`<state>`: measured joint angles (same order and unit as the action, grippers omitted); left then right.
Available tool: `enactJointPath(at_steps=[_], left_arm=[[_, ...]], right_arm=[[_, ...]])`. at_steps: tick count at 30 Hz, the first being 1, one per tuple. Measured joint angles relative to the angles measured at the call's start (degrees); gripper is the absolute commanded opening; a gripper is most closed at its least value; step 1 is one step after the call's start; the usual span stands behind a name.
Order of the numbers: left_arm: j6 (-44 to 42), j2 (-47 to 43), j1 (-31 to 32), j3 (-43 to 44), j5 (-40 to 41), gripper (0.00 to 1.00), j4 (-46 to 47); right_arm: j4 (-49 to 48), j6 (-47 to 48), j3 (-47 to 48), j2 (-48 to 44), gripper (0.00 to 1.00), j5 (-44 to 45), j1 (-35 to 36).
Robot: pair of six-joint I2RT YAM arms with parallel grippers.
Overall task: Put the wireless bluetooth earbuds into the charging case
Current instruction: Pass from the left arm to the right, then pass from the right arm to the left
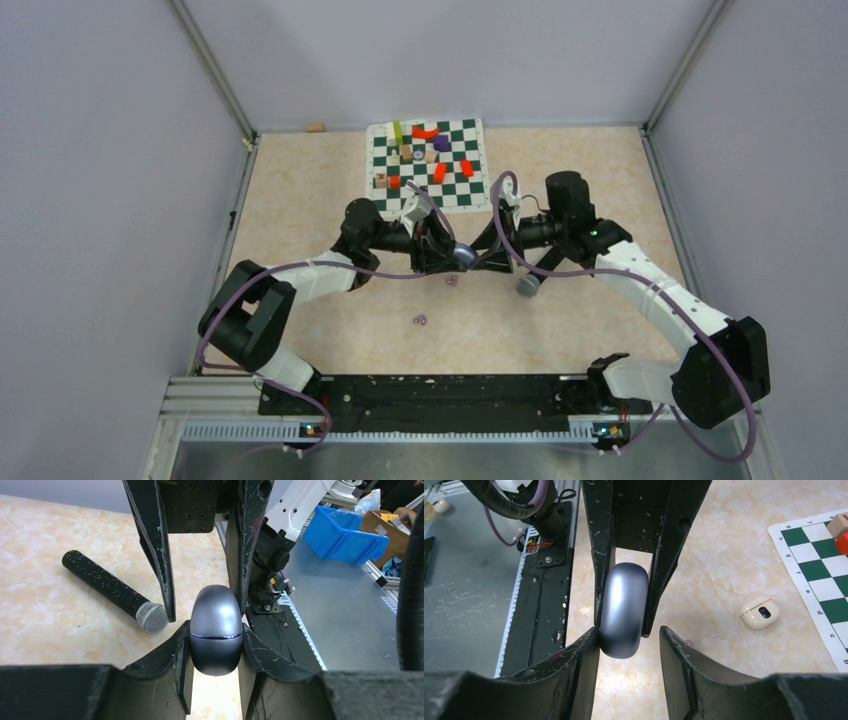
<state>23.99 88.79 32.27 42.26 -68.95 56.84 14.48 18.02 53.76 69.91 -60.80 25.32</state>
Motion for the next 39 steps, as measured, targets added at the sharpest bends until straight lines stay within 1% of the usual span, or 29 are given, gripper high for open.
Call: enactJointPath(at_steps=[3,6,7,9,10,12,15,18,20,22,24,27,32,39], left_arm=[[0.0,0.0,0.0,0.0,0.22,0.2,-0.07],[-0.04,0.0,-0.07,0.0,0.66,0.22,-0.07],[-0.13,0.0,-0.11,0.0,0.76,0.23,-0.09],[-0.09,0.0,-0.26,0.0,0.87,0.3,-0.44],[-0.13,0.0,-0.42,0.0,1.01,0.34,-0.72],[-0.2,0.04,-0.48,0.0,1.01,0.43,-0.83],[-0.22,0.09,-0.46,0.0,0.98,0.48,-0.9],[-0.13,0.09,-0.42,0.0,0.81,0.61,-0.87],[-0.07,0.09,-0.22,0.0,0.63,0.66,-0.81],[-0.02,0.09,-0.04,0.0,0.57,0.76,-0.83],[-0.04,0.09,0.02,0.0,0.46,0.78,-0.83],[0.04,0.09,0.07,0.0,0.42,0.77,-0.94],[-0.37,0.09,0.07,0.0,1.11,0.7,-1.62],[-1.36,0.09,0.02,0.0,2.16,0.63,-1.81]], right_arm=[[-0.72,-0.83,-0.09,0.0,0.45,0.31,0.15],[-1.36,-1.27,-0.09,0.0,0.36,0.55,0.55],[-1.4,-1.31,-0.09,0.0,0.29,0.55,0.7],[-1.36,-1.25,-0.09,0.0,0.19,0.74,0.98],[-1.4,-1.31,-0.09,0.0,0.15,1.18,1.03],[-1.31,-1.36,-0.09,0.04,0.12,1.62,1.07],[-1.2,-1.11,-0.09,0.04,0.1,1.9,1.2],[-1.2,-0.9,-0.09,-0.2,0.09,2.67,1.25],[-1.25,-0.63,-0.09,-0.46,0.09,3.13,1.27],[-1.27,-0.46,-0.09,-0.92,0.09,3.69,1.27],[-1.31,-0.22,-0.09,-1.51,0.09,4.2,1.27],[-1.44,-0.04,-0.09,-2.21,0.09,4.96,1.27],[-1.4,0.42,-0.09,-2.69,0.09,6.47,1.27],[-0.79,0.9,-0.07,-2.64,0.09,6.71,1.27]])
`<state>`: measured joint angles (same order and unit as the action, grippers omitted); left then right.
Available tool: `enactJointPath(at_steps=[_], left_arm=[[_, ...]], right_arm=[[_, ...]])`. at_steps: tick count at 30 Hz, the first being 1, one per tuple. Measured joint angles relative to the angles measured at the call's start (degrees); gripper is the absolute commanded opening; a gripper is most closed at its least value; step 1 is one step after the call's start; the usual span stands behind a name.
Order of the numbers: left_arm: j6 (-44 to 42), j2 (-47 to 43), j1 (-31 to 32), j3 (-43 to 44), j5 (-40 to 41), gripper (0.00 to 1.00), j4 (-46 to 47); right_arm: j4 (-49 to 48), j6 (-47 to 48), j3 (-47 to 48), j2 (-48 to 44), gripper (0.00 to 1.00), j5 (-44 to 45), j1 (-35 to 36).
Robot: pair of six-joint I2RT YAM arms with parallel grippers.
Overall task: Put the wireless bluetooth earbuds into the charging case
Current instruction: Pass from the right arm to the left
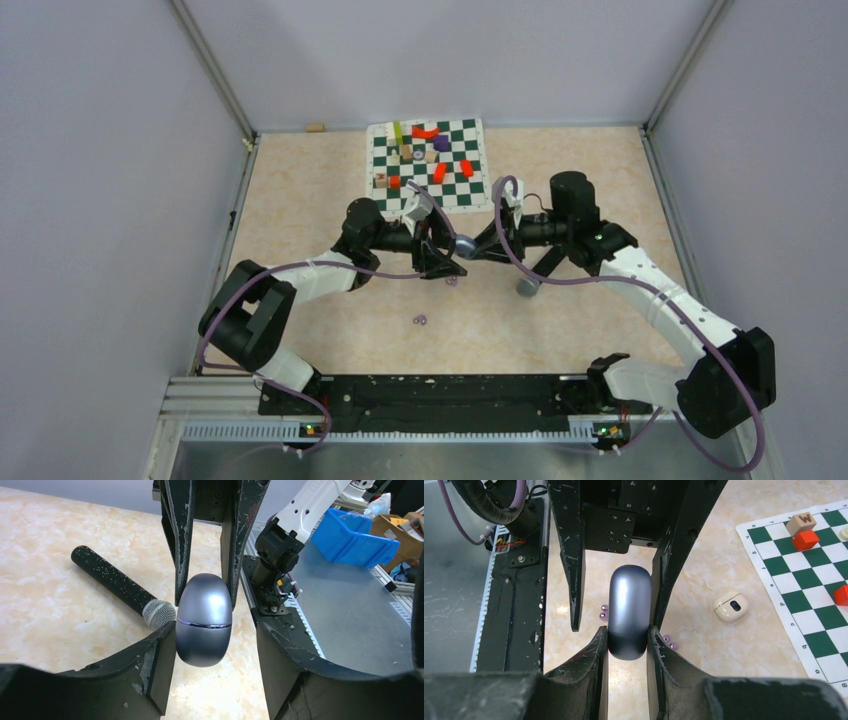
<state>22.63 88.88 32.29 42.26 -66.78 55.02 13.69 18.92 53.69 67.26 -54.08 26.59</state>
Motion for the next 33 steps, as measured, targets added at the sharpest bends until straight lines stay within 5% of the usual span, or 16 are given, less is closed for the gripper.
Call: enactJointPath(at_steps=[9,19,26,33], left_arm=[[-0.11,0.0,-0.22,0.0,0.2,0.5,0.0],[-0.24,0.0,-0.33,0.04,0.39,0.55,-0.79],[-0.5,0.0,-0.33,0.11,0.72,0.45,-2.69],[-0.76,0.0,-0.39,0.22,1.44,0.46,-3.23]], right_arm=[[2.73,0.92,0.11,0.9,0.09,-0.61,0.0],[1.77,0.48,0.11,0.59,0.11,0.61,0.0],[1.75,0.46,0.11,0.07,0.11,1.2,0.0],[1.79,0.59,0.11,0.07,0.11,1.07,0.0]])
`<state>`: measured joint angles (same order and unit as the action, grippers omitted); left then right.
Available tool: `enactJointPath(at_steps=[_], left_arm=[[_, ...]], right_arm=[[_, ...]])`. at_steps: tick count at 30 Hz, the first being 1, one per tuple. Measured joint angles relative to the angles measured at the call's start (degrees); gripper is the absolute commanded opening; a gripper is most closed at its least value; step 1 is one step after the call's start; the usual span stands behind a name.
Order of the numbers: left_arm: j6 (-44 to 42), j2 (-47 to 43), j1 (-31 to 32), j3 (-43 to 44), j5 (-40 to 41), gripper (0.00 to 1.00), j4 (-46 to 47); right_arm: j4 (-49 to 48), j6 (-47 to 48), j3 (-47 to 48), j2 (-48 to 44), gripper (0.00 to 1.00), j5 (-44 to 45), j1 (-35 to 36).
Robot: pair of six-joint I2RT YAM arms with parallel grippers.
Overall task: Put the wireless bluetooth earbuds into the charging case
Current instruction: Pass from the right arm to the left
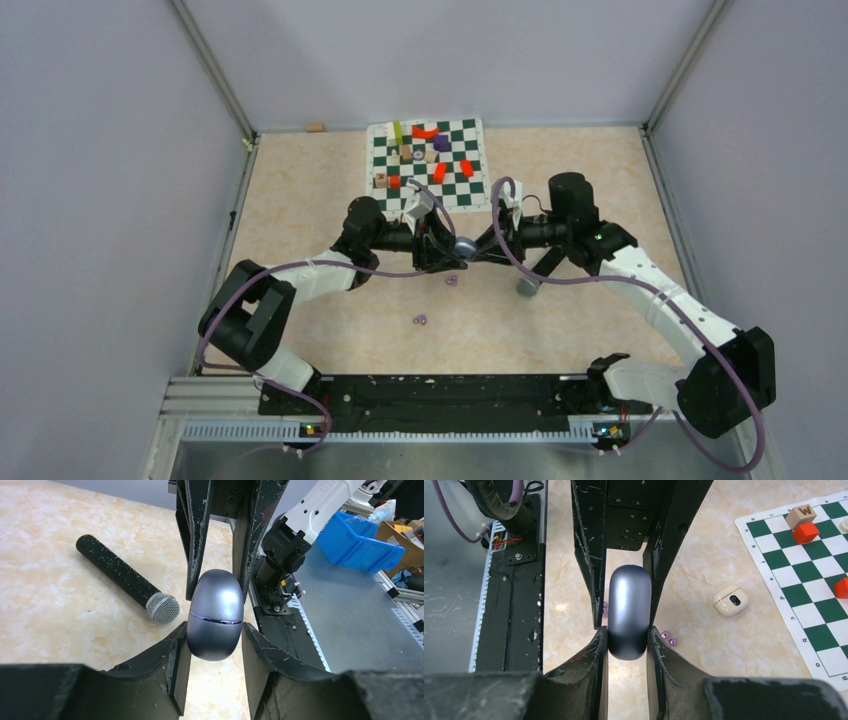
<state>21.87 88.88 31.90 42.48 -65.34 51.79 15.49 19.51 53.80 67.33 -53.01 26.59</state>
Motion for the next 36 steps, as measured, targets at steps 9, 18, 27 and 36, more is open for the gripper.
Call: enactJointPath(at_steps=[9,18,27,36], left_arm=[[0.02,0.0,0.0,0.02,-0.04,0.53,0.02],[0.2,0.0,0.0,0.04,-0.15,0.46,0.04],[0.52,0.0,-0.09,0.09,0.04,0.14,0.04],[-0.09,0.0,-0.11,0.55,-0.22,0.0,-1.05]], right_arm=[[0.5,0.94,0.0,0.0,0.11,0.11,0.0],[1.22,1.51,0.02,0.02,0.11,0.28,0.0],[1.75,1.46,0.02,0.02,0.12,-0.22,0.0],[1.68,1.36,0.02,0.0,0.39,-0.24,-0.02]])
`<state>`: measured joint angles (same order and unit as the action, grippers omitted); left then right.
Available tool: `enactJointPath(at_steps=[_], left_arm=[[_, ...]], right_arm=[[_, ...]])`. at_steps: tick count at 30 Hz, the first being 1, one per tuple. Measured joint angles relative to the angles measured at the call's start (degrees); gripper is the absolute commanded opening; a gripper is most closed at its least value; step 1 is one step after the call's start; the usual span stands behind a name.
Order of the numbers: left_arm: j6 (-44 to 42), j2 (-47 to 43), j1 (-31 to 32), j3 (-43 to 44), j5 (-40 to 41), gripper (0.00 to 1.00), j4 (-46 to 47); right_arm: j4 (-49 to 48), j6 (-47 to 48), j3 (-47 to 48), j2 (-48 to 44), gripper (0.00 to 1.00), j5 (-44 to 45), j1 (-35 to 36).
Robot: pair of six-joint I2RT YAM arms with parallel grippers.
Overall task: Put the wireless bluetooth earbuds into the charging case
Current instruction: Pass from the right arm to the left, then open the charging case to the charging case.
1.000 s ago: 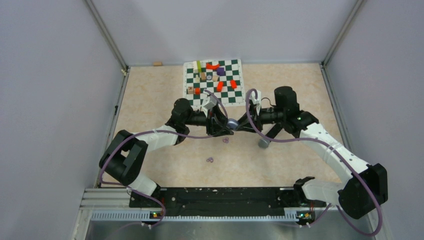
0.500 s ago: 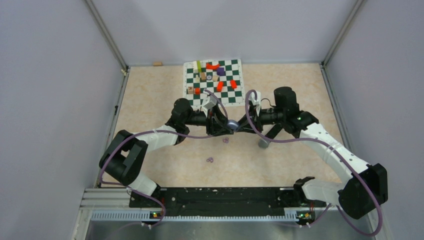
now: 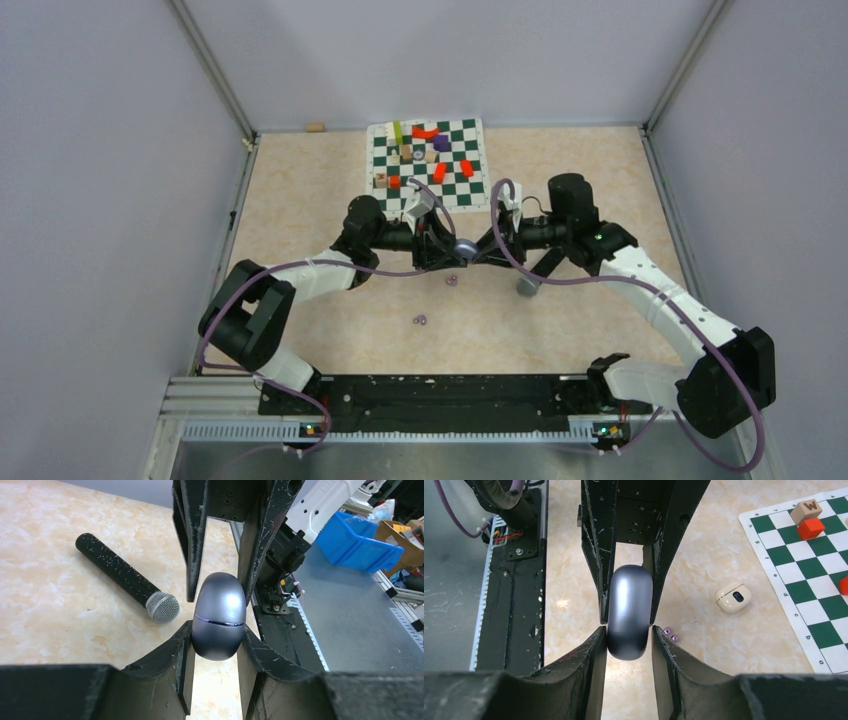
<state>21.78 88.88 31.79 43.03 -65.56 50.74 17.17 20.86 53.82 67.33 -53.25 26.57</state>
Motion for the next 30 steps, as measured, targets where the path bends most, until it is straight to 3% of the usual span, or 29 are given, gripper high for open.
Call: enactJointPath(at_steps=[6,25,30], left_arm=[[-0.11,0.0,-0.04,0.17,-0.61,0.0,-0.28],[-0.11,0.0,-0.26,0.81,0.26,0.0,0.61],[-0.09,0.0,-0.26,0.81,0.2,0.0,0.68]], right_arm=[[-0.44,-1.05,0.0,-0.2,0.44,0.7,-0.81],[-2.67,-5.53,0.0,-1.77,0.46,1.36,-3.23],[-3.34,-6.56,0.0,-1.75,0.53,0.66,-3.63]])
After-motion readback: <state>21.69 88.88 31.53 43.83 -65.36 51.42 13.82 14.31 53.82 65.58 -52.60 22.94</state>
